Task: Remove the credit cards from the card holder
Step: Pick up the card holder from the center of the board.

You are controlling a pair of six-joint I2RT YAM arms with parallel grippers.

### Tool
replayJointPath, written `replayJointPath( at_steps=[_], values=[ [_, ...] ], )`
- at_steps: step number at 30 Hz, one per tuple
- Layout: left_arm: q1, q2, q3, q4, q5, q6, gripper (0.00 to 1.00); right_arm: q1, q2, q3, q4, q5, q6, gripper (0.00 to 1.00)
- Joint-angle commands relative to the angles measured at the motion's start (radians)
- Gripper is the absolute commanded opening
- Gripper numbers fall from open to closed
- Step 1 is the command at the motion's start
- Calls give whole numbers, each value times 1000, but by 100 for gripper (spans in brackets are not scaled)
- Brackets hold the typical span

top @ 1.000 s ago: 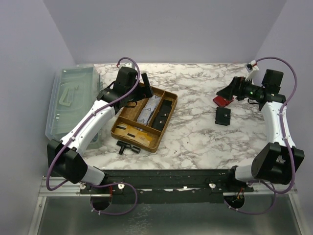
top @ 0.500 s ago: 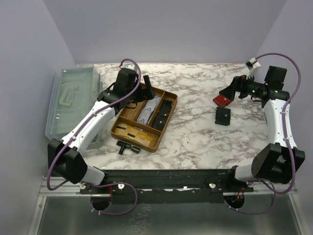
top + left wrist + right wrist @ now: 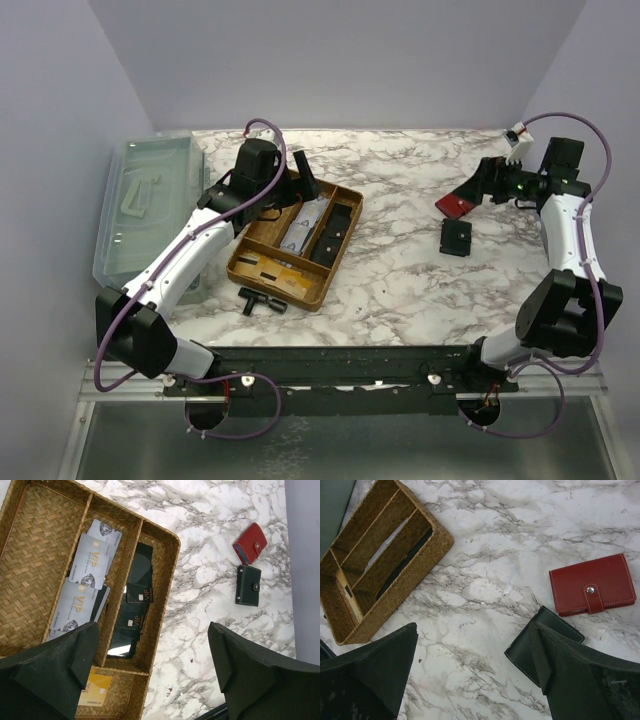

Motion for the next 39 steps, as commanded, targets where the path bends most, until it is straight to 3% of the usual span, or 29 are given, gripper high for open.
replayJointPath(
  at_steps=[1, 16, 25, 30, 39],
  values=[
    [6, -12, 16, 22, 13, -8, 99, -7, 42, 23, -8, -11, 26, 100],
    [6, 26, 17, 61, 52, -9, 99, -9, 271, 161, -30, 123, 83, 99],
    [6, 67, 41, 92, 77, -16, 99, -8, 406, 223, -36, 312, 113, 83],
    [5, 51, -1, 109, 66, -31, 99, -4, 491, 273, -30, 334, 57, 67],
    [6, 68, -15, 129, 83, -39, 99, 47, 645, 424, -55, 433, -65, 61]
  ],
)
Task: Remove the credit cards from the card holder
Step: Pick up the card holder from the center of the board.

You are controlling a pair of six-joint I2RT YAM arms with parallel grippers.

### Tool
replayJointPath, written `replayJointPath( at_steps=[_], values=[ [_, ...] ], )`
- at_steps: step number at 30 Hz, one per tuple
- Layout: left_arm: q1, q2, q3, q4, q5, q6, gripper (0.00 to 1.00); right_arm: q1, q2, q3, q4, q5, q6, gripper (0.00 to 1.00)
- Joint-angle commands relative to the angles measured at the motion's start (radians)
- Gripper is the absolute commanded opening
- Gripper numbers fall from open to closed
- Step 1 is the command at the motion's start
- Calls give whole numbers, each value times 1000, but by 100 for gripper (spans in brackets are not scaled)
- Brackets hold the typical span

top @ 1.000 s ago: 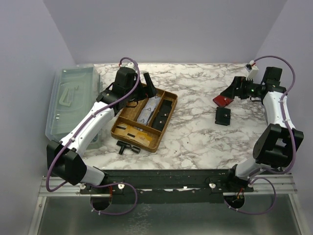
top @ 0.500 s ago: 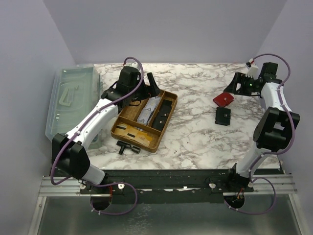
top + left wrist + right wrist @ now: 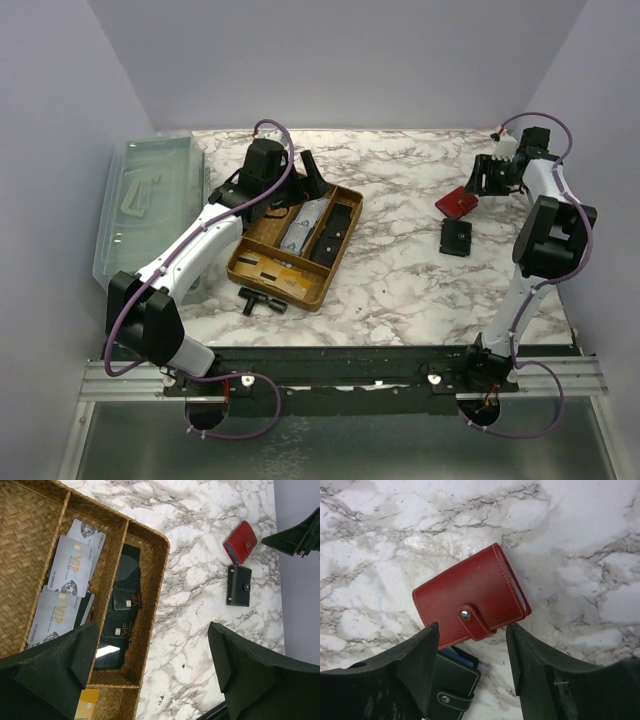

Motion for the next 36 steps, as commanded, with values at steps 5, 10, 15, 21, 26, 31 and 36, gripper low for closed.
replayJointPath(
  at_steps=[5, 10, 15, 21, 26, 31, 36],
  values=[
    [5, 11, 6, 33, 40, -10, 99, 67, 74, 81, -31, 123, -120, 60],
    [6, 12, -12, 42, 50, -21, 99, 95, 78, 66, -40, 170, -154, 58],
    [6, 9, -22, 48, 61, -23, 99, 106, 95, 62, -35, 220, -165, 58],
    [5, -1, -36, 55, 71, -32, 99, 115, 133, 86, -56, 250, -176, 54],
    [5, -21, -64, 67, 71, -47, 99, 134, 131, 45, -39, 277, -191, 52],
    [5, -40, -87, 73, 73, -57, 99, 142, 123, 20, -27, 317, -202, 49],
    [6, -45, -99, 81, 79, -69, 99, 154, 89, -32, -2, 344, -223, 50]
  ],
)
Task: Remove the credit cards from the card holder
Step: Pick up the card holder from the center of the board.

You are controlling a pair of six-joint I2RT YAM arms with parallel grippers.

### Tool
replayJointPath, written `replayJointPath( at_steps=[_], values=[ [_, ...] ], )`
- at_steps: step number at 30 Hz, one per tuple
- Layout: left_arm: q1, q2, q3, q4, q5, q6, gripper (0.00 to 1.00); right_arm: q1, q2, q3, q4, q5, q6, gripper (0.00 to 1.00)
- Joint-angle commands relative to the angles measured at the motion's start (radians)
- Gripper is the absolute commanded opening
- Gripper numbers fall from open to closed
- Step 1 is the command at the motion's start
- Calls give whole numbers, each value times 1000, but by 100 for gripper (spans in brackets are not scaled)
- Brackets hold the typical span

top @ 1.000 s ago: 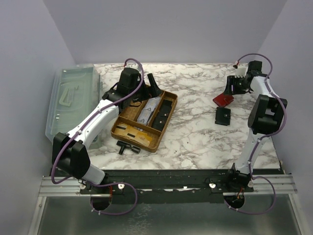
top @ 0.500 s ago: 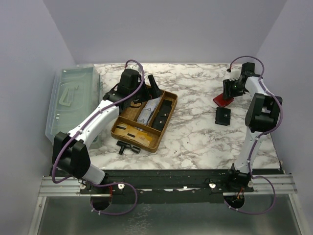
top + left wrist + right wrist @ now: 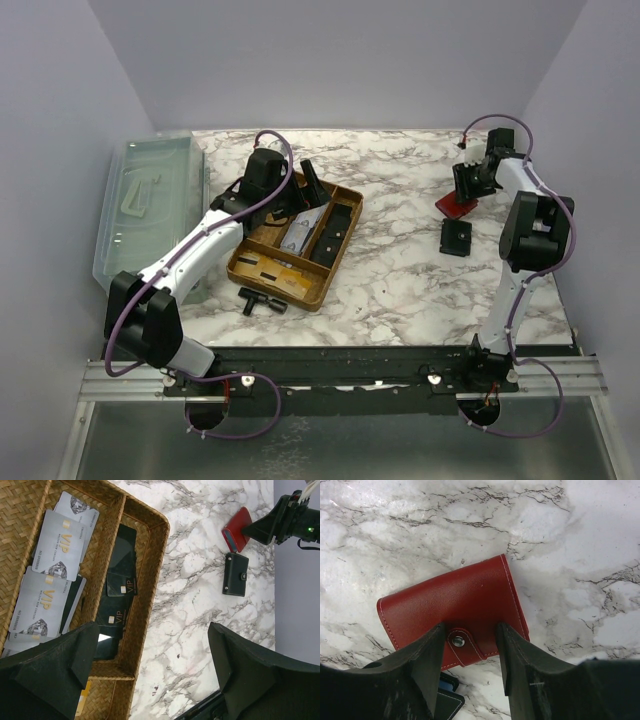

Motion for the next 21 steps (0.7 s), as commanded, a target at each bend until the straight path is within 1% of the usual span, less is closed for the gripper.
replayJointPath(
  at_steps=[1, 9, 15, 17, 21],
  values=[
    [5, -35, -13, 34, 31, -20, 99, 16, -5, -67, -14, 55, -30, 50],
    [5, -30, -19, 52, 53, -32, 99, 28, -27, -68, -34, 8, -13, 50],
    [5, -46, -37, 57, 49, -42, 99, 7, -88, -27, -38, -99, 133, 53],
    [5, -54, -50, 62, 49, -47, 99, -7, -108, -29, -26, -112, 168, 55],
    [4, -67, -66, 66, 50, -53, 99, -88, -122, -24, -1, -198, 282, 57]
  ],
)
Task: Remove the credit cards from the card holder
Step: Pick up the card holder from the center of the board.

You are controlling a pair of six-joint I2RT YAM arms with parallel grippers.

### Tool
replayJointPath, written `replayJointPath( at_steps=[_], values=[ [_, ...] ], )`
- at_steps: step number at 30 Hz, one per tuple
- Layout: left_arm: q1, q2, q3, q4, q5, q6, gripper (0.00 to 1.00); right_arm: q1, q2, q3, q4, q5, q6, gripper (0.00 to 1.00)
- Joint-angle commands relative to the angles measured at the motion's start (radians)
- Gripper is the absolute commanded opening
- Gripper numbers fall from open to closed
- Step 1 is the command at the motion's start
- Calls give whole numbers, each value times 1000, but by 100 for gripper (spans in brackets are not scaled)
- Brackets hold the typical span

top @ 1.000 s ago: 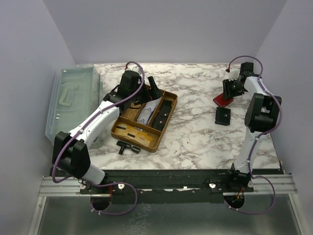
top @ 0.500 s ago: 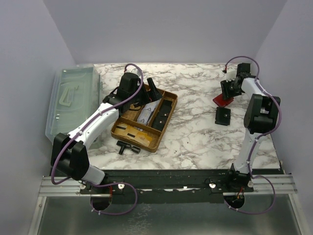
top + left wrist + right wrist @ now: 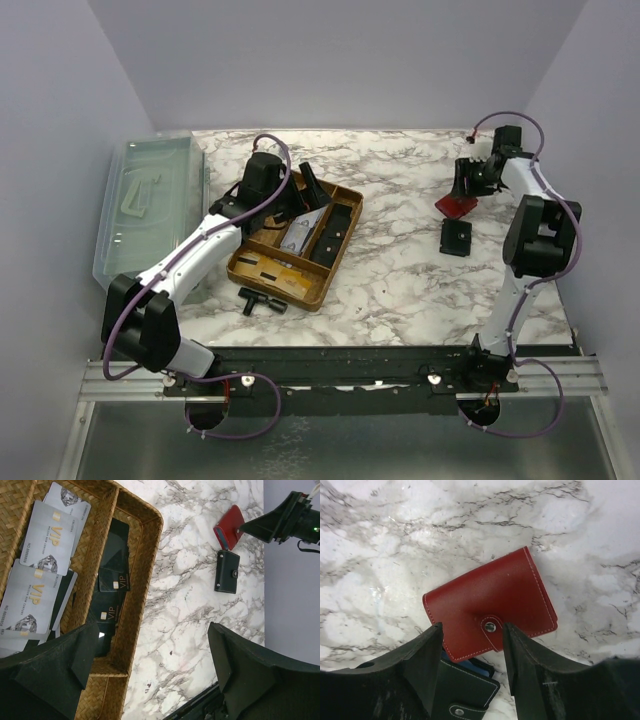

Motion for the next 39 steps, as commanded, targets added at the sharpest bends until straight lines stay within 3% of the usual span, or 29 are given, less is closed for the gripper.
replayJointPath(
  at_steps=[1, 6, 13, 34, 39],
  values=[
    [5, -45, -26, 25, 22, -15, 99, -106, -52, 13, 5, -141, 166, 57],
    [5, -50, -32, 28, 26, -18, 99, -180, -32, -33, 50, -247, 297, 56],
    [3, -34, -16, 31, 42, -29, 99, -218, 38, -25, 89, -258, 433, 55],
    [0, -54, -39, 38, 42, -63, 99, -235, 175, 0, 156, -330, 541, 52],
    [-2, -46, -35, 38, 41, -75, 99, -247, 182, -25, 197, -349, 571, 43]
  ],
)
